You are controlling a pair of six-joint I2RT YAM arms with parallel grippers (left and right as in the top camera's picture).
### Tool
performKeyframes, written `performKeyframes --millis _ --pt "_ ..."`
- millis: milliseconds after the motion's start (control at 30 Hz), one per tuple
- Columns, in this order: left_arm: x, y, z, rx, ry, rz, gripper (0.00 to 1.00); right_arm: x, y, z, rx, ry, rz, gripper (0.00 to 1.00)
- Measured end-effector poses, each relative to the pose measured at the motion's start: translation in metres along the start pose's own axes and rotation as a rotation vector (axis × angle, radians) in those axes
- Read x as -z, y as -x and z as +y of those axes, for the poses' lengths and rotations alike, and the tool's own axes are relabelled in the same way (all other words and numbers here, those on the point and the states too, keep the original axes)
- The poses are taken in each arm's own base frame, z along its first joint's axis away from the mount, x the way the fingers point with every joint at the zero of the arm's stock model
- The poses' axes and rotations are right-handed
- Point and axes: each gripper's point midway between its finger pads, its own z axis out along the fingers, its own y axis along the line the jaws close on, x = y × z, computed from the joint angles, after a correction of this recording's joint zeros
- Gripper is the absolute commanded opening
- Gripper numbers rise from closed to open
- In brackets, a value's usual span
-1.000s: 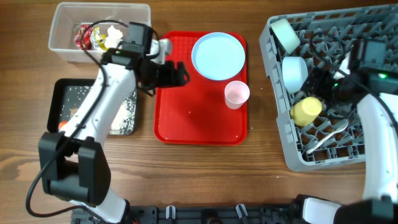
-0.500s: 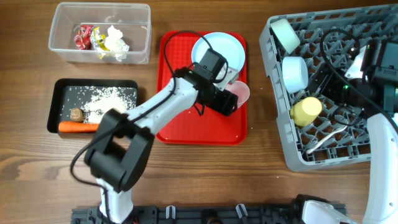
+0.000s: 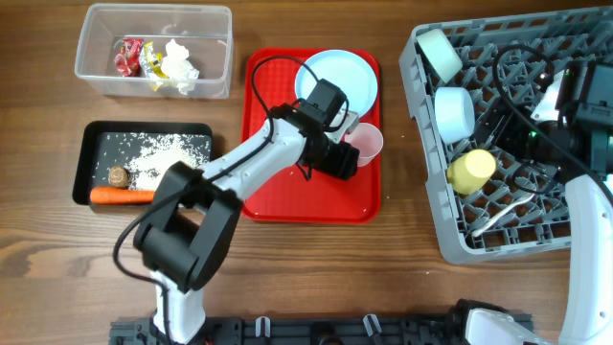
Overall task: Sort waste into correct bins and load items into the dishwasher rack
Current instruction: 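Grasp the pink cup on the red tray with the left gripper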
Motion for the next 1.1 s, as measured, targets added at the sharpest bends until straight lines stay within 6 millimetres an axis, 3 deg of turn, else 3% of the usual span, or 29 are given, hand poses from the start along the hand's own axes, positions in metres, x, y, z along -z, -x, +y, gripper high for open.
performKeyframes --millis 133,233,333,467,600,633,700,900,1100 --pt "0.038 0.015 -0.015 0.012 -0.013 -0.097 0.88 0.000 0.000 0.000 0.003 0.000 0.000 1.00" --pt "0.067 0.036 -0.020 0.013 0.009 -0.217 0.89 0.000 0.000 0.000 0.003 0.000 0.000 1.00" --pt "0.081 0.058 -0.016 0.033 0.057 -0.315 0.86 0.000 0.000 0.000 0.003 0.000 0.001 1.00" --pt "0.060 0.065 0.000 0.071 0.106 -0.318 0.80 0.000 -0.001 0.000 0.003 -0.002 0.005 1.00" --pt "0.015 0.055 0.022 0.123 0.150 -0.238 0.71 0.000 -0.003 -0.001 0.008 -0.004 0.013 1.00" --pt "0.006 0.052 0.027 0.133 0.158 -0.218 0.67 0.000 -0.003 -0.001 0.009 -0.004 0.014 1.00" --pt "-0.012 0.044 0.036 0.161 0.173 -0.178 0.47 0.000 -0.004 -0.001 0.009 -0.005 0.015 1.00" --pt "-0.017 0.043 0.039 0.193 0.179 -0.176 0.05 0.000 -0.004 -0.001 0.009 -0.005 0.015 1.00" --pt "-0.016 0.044 0.035 0.203 0.159 -0.179 0.04 0.000 -0.004 -0.001 0.009 -0.005 0.016 1.00"
